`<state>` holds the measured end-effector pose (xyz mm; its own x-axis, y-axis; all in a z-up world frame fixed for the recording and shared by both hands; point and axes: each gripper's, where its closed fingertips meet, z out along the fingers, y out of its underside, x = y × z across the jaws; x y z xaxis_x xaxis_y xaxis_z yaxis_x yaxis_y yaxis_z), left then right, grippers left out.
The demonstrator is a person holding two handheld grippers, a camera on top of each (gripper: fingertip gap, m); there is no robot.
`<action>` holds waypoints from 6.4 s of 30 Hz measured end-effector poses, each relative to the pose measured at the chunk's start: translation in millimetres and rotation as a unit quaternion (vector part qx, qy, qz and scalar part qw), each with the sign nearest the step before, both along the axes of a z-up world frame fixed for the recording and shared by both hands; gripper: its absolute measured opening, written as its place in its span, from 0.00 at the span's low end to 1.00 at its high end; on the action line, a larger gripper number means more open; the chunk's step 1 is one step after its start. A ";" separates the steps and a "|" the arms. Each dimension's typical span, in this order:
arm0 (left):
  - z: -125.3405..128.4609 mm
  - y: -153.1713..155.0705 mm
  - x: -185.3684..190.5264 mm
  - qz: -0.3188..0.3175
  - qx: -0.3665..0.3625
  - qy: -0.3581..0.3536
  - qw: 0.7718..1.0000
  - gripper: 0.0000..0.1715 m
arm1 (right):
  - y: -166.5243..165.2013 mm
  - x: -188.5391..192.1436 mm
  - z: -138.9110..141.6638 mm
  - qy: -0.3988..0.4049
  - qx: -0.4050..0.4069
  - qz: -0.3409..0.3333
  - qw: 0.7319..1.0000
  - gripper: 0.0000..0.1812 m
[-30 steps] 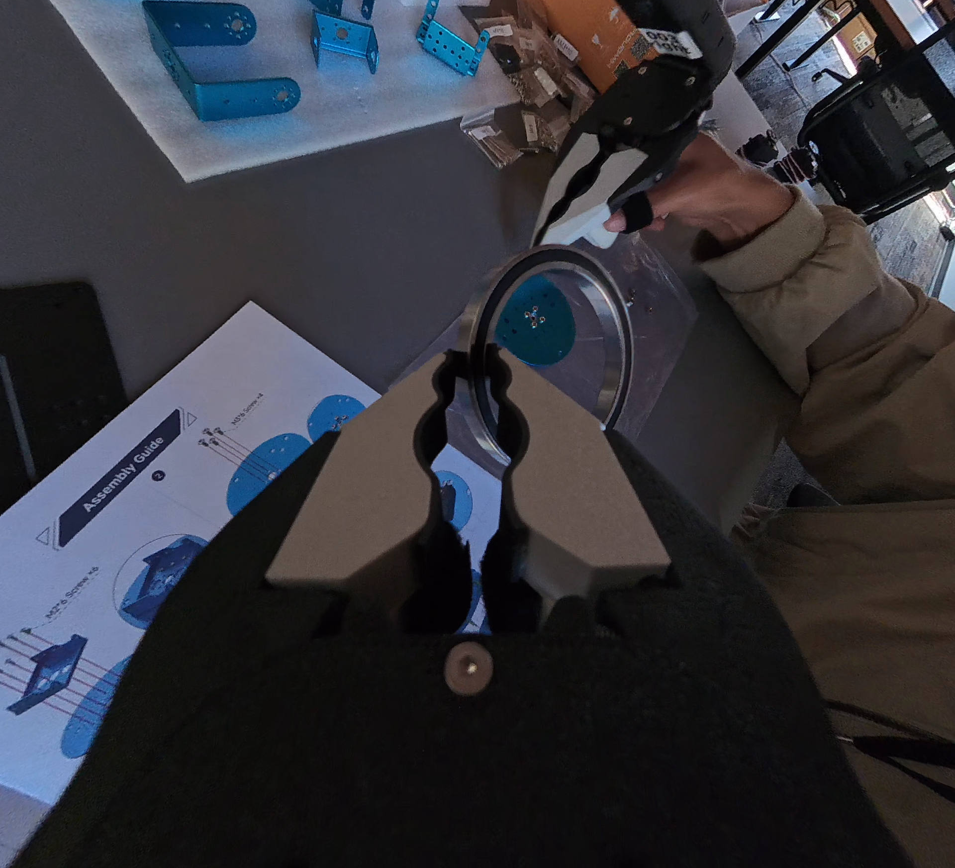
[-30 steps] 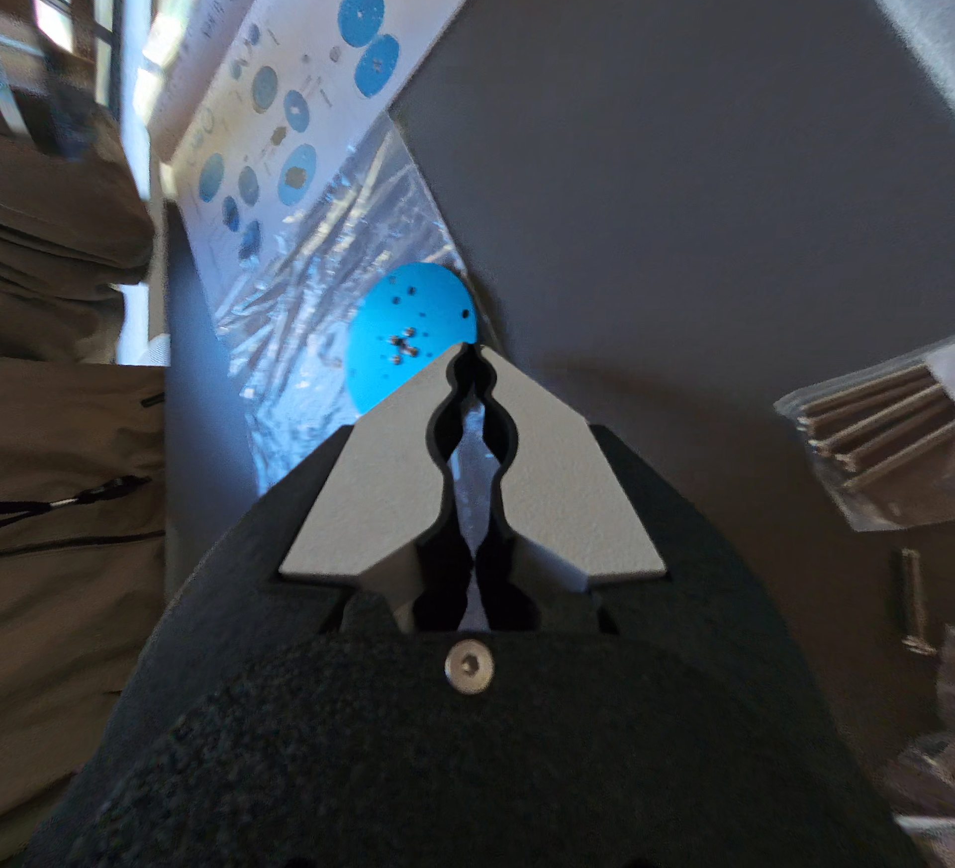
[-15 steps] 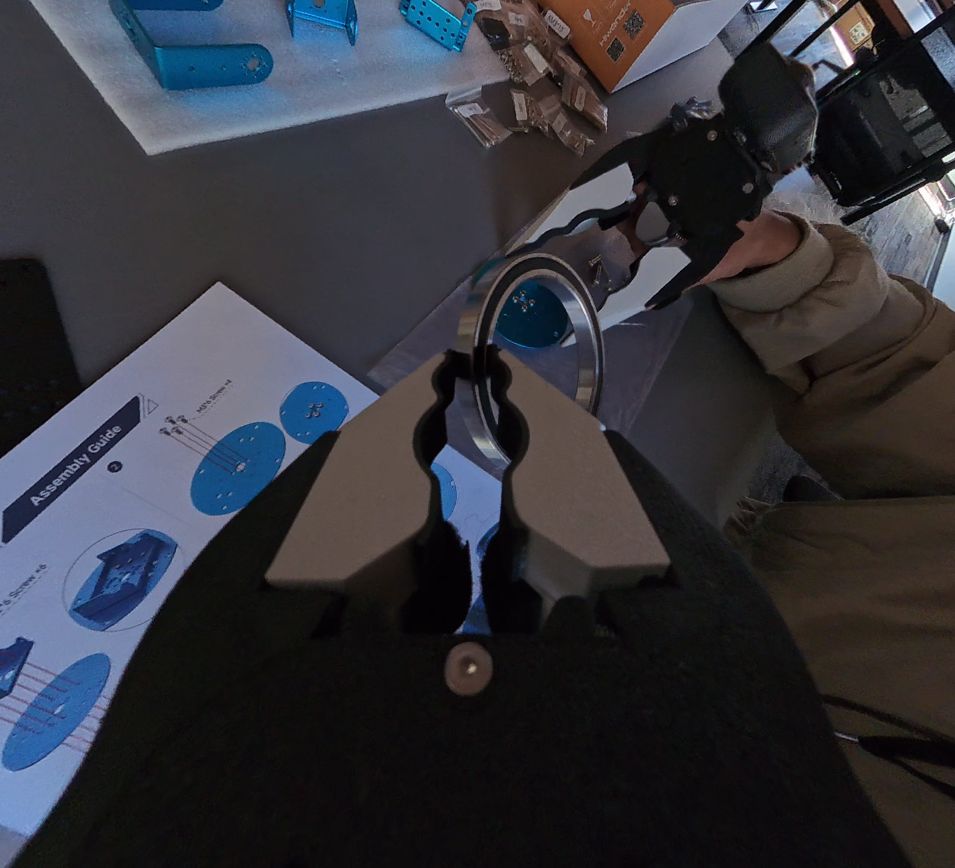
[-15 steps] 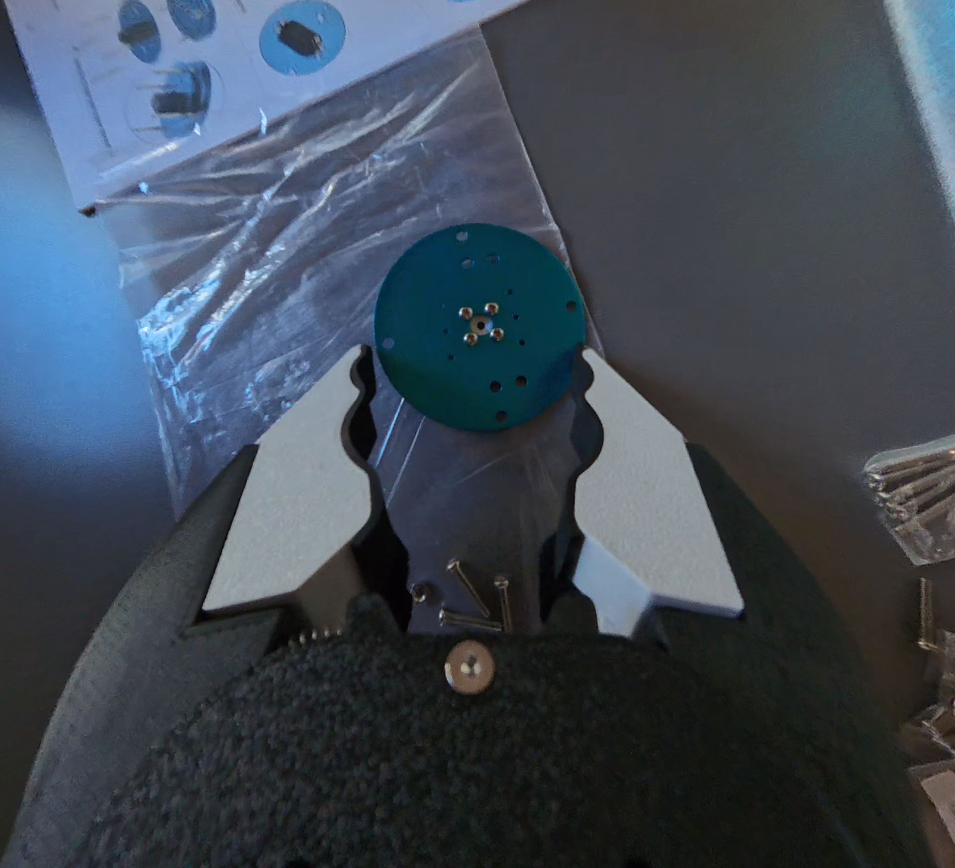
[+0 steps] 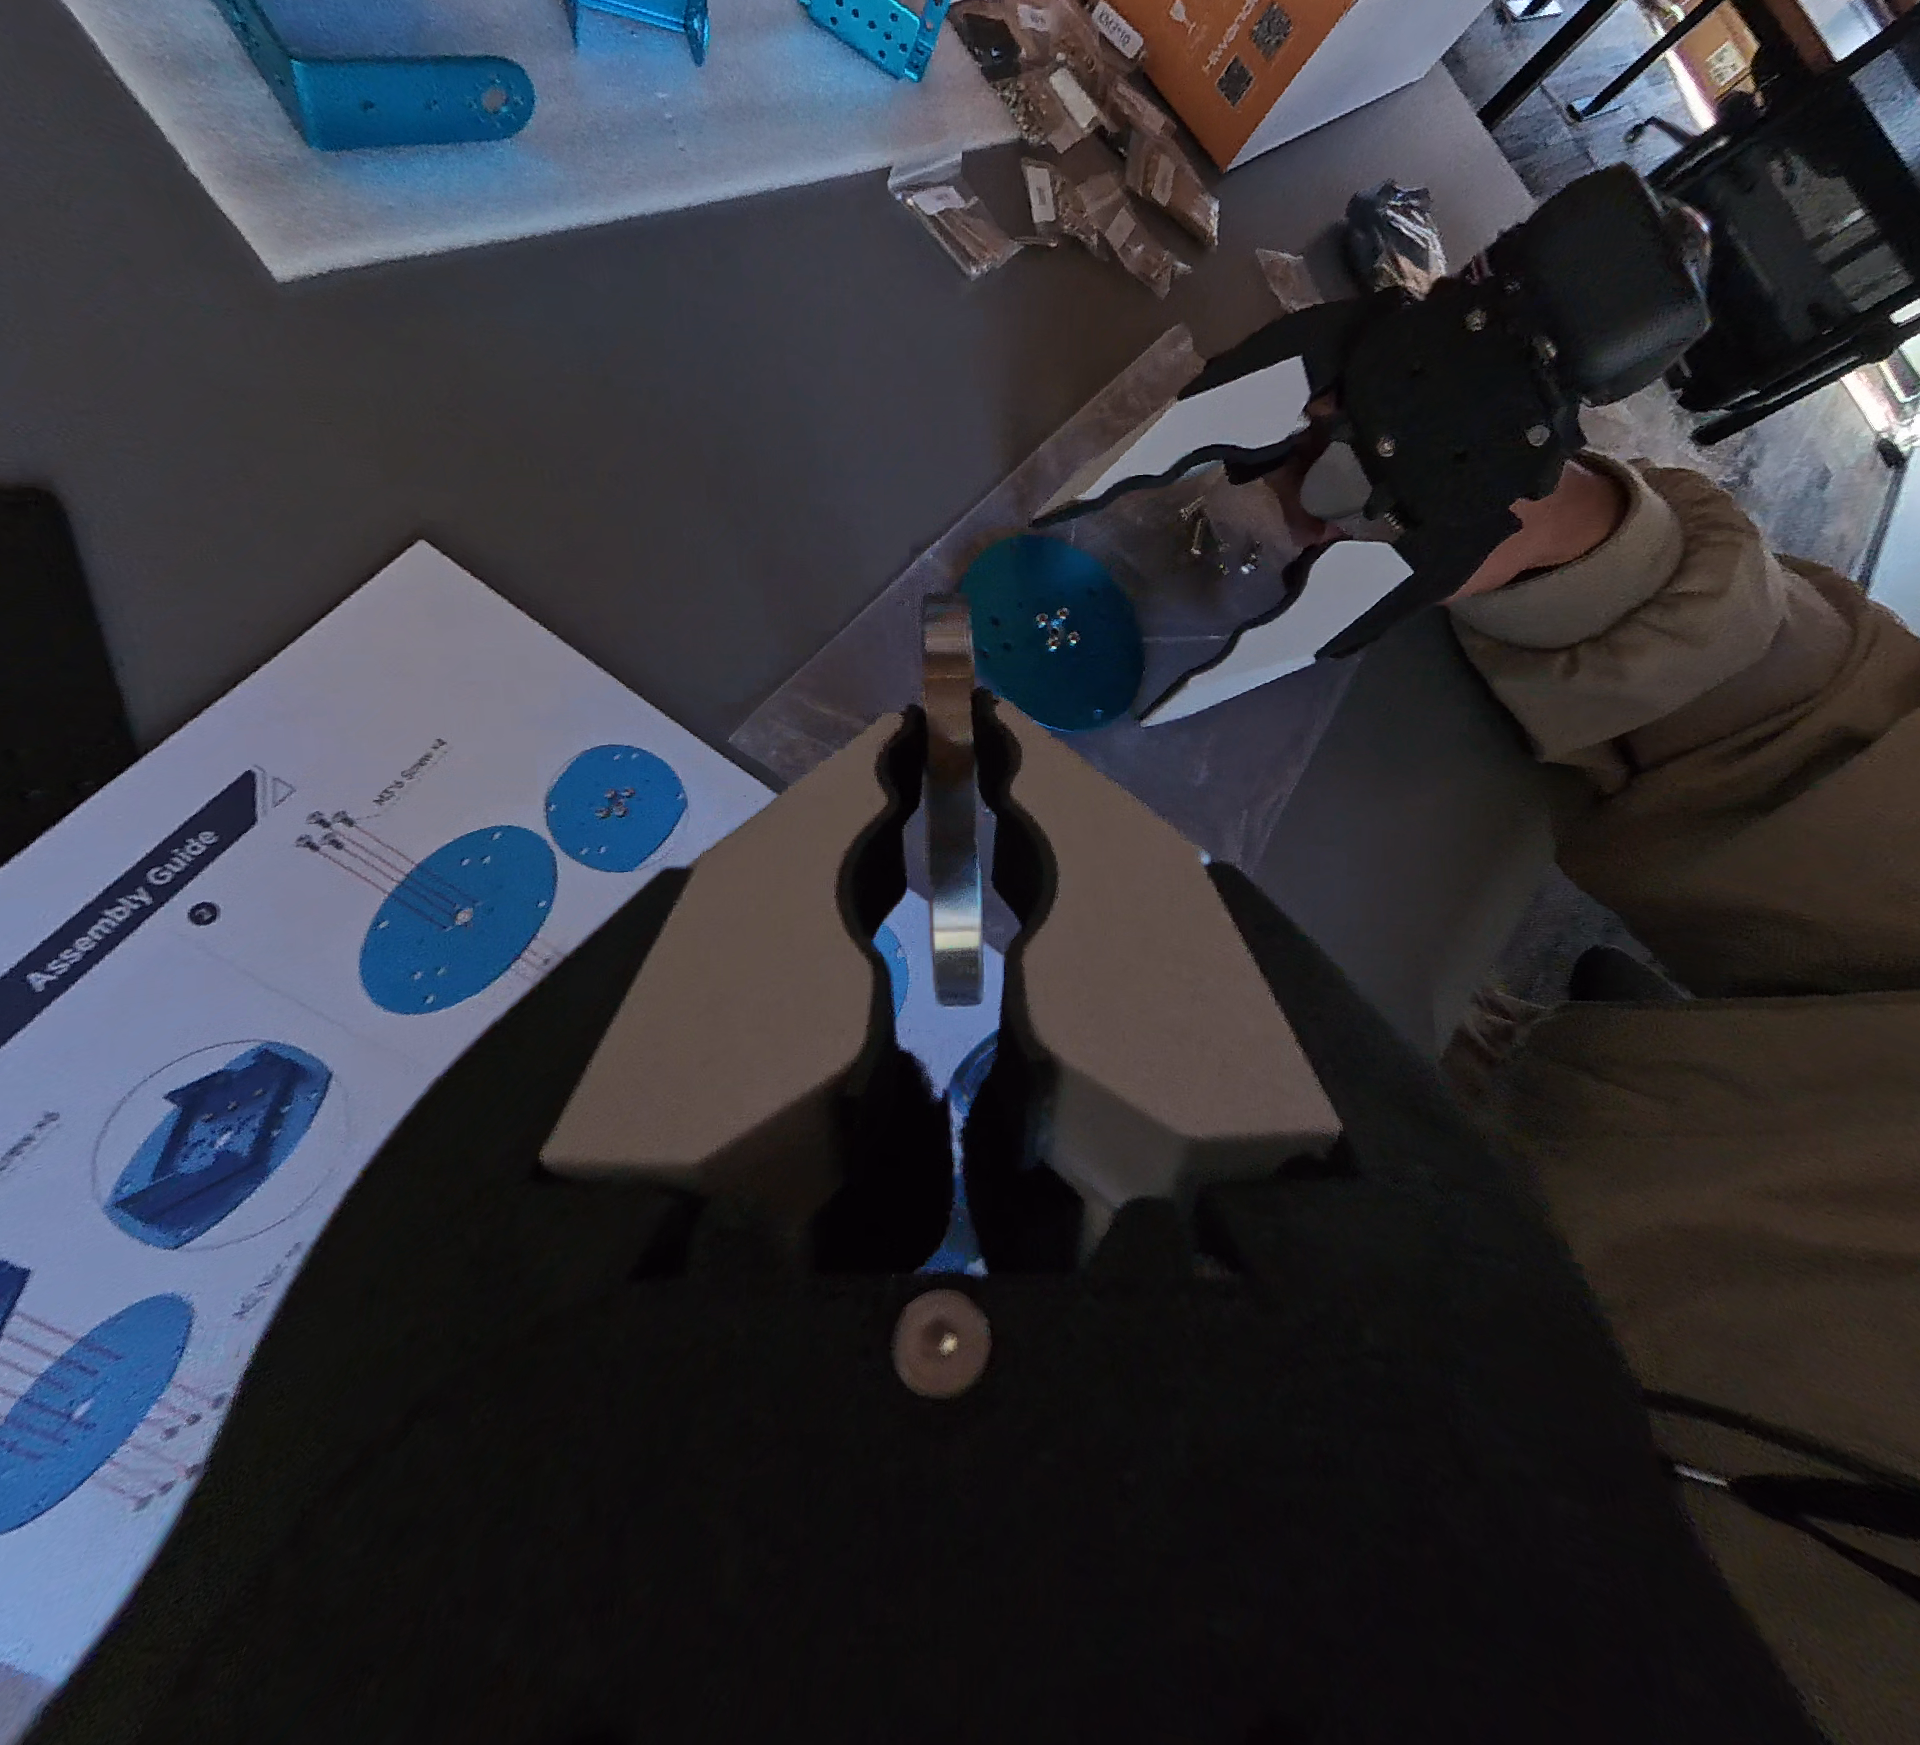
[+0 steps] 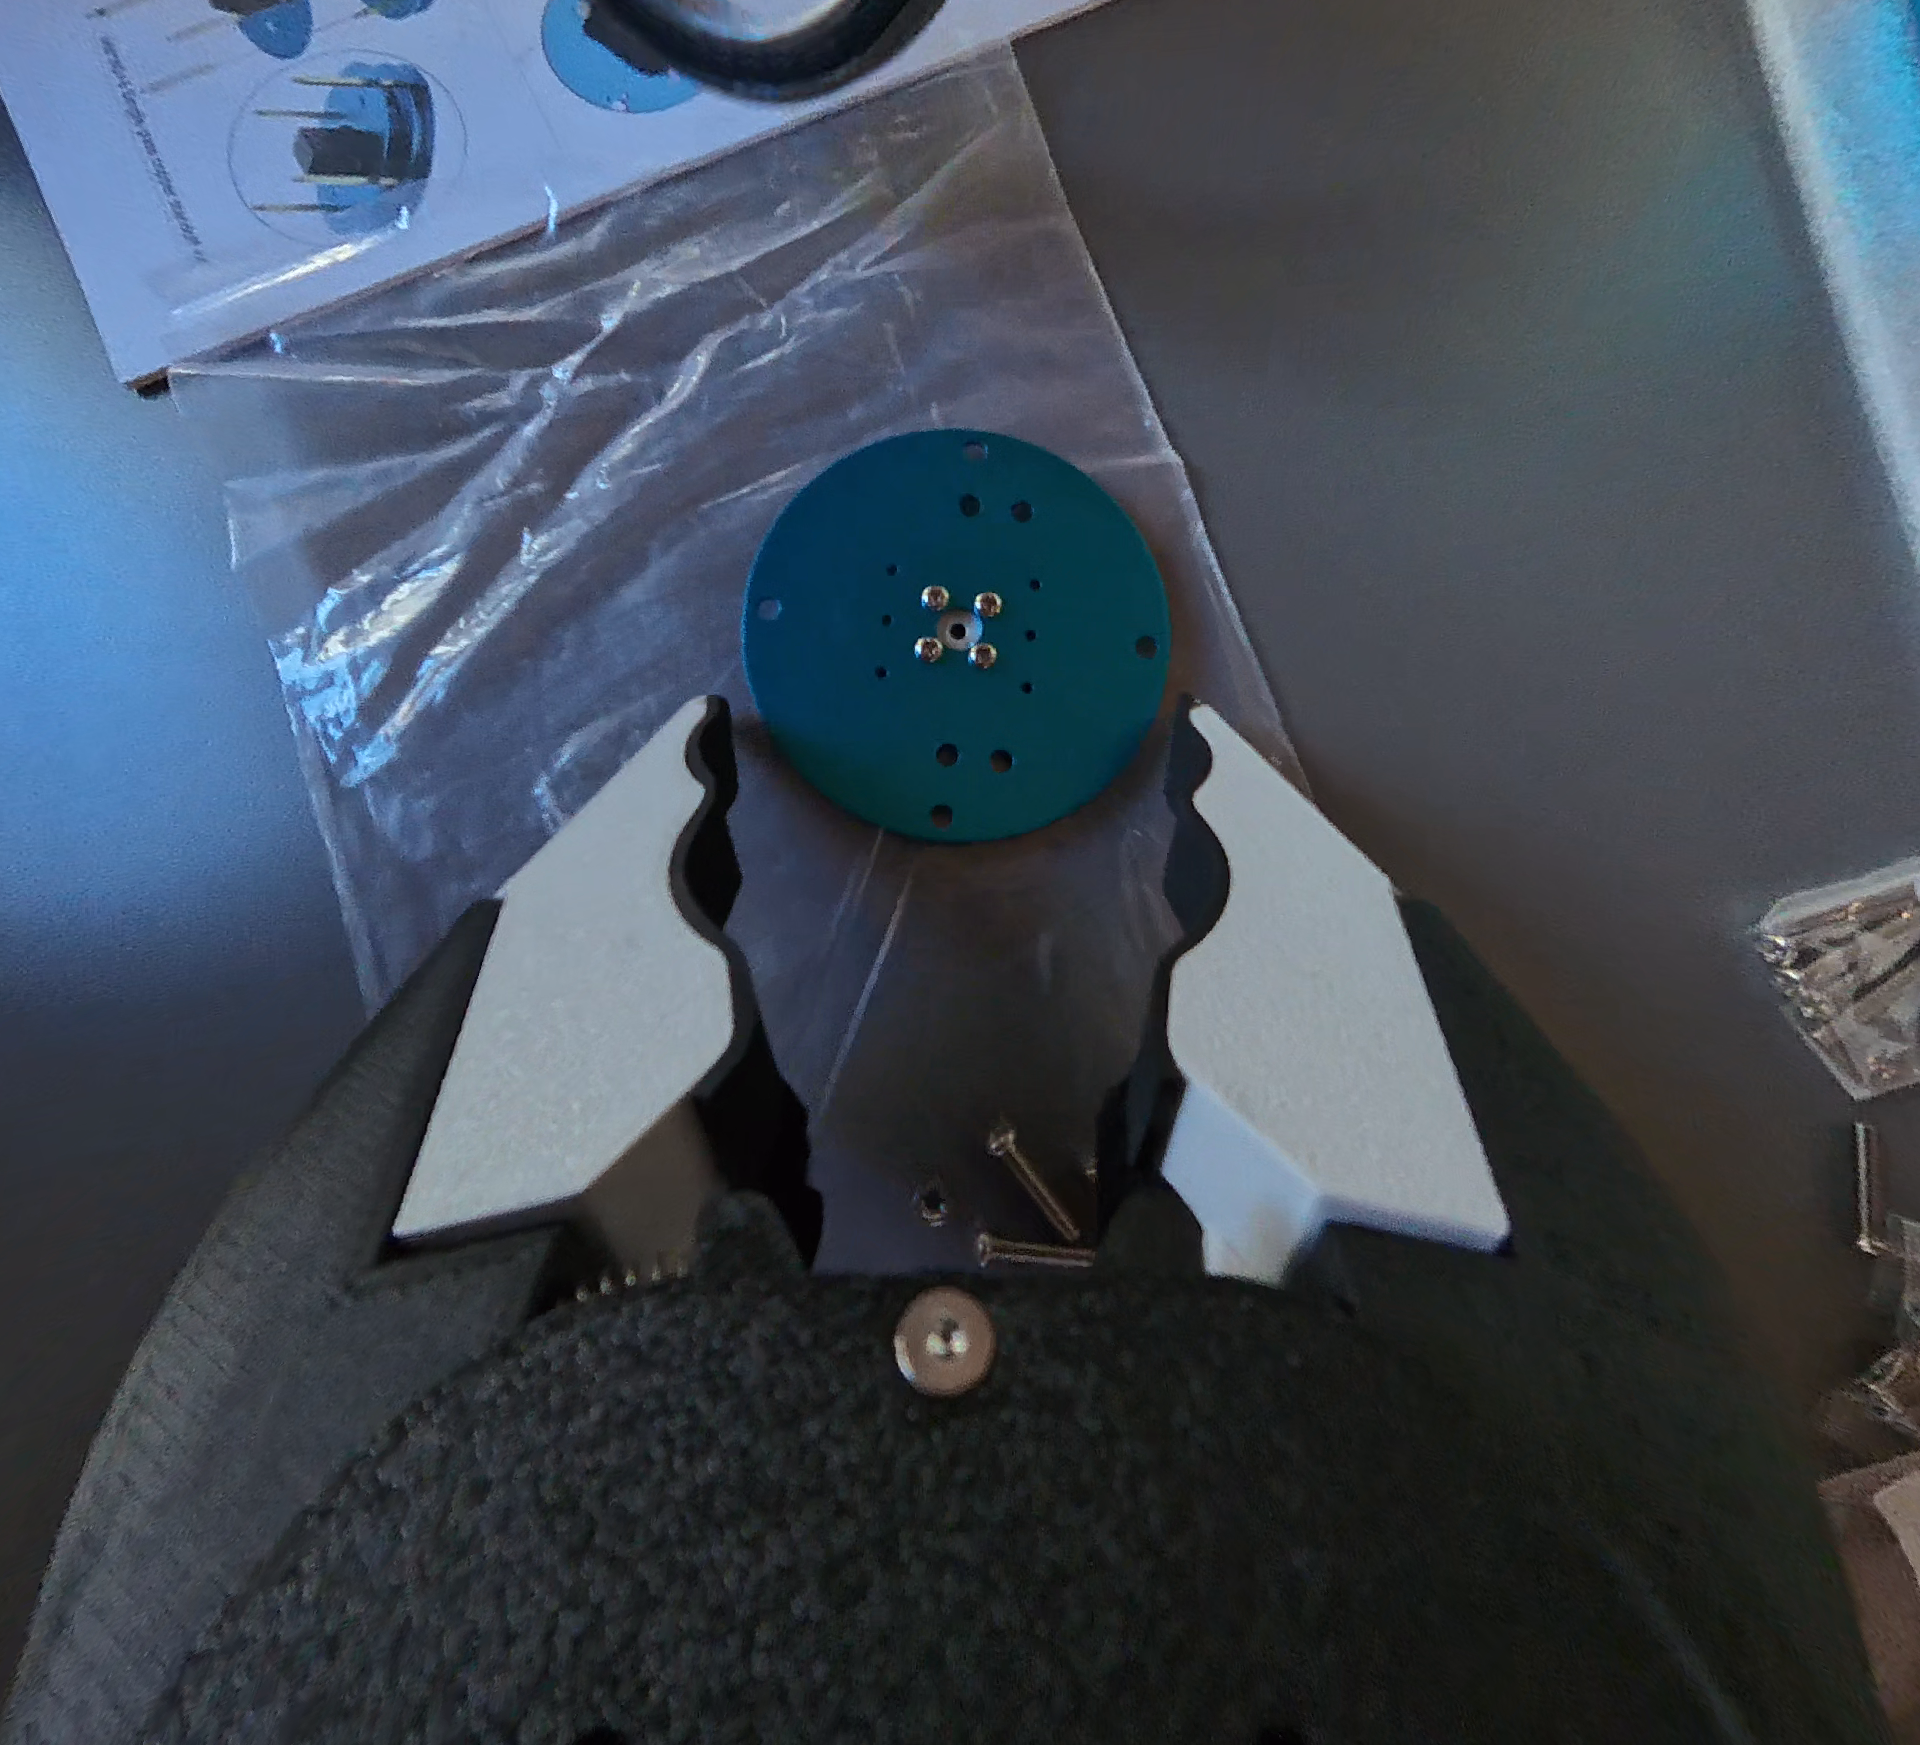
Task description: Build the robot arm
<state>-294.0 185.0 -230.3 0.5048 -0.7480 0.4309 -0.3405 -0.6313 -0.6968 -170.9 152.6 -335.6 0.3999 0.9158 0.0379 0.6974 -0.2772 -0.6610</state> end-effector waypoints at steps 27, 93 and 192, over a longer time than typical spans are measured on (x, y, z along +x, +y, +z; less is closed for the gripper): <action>26.3 -28.4 20.8 -0.121 0.031 -0.074 0.989 0.10 | -12.3 -20.5 81.2 0.191 -0.167 -0.080 0.964 0.05; -42.1 -128.7 12.8 0.181 0.070 -0.159 0.968 0.26 | -97.8 -102.5 118.2 0.279 -0.138 0.040 0.950 0.05; -18.2 -201.3 -21.0 0.018 -0.057 -0.292 0.955 0.03 | -52.3 -22.1 8.8 -0.013 0.053 -0.150 0.987 0.04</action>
<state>-315.0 -16.4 -248.5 0.1780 -0.6664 0.7240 0.1088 -0.7179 -0.6875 -193.0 100.3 -326.8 0.6499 0.7468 0.1409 0.6115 -0.4038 -0.6805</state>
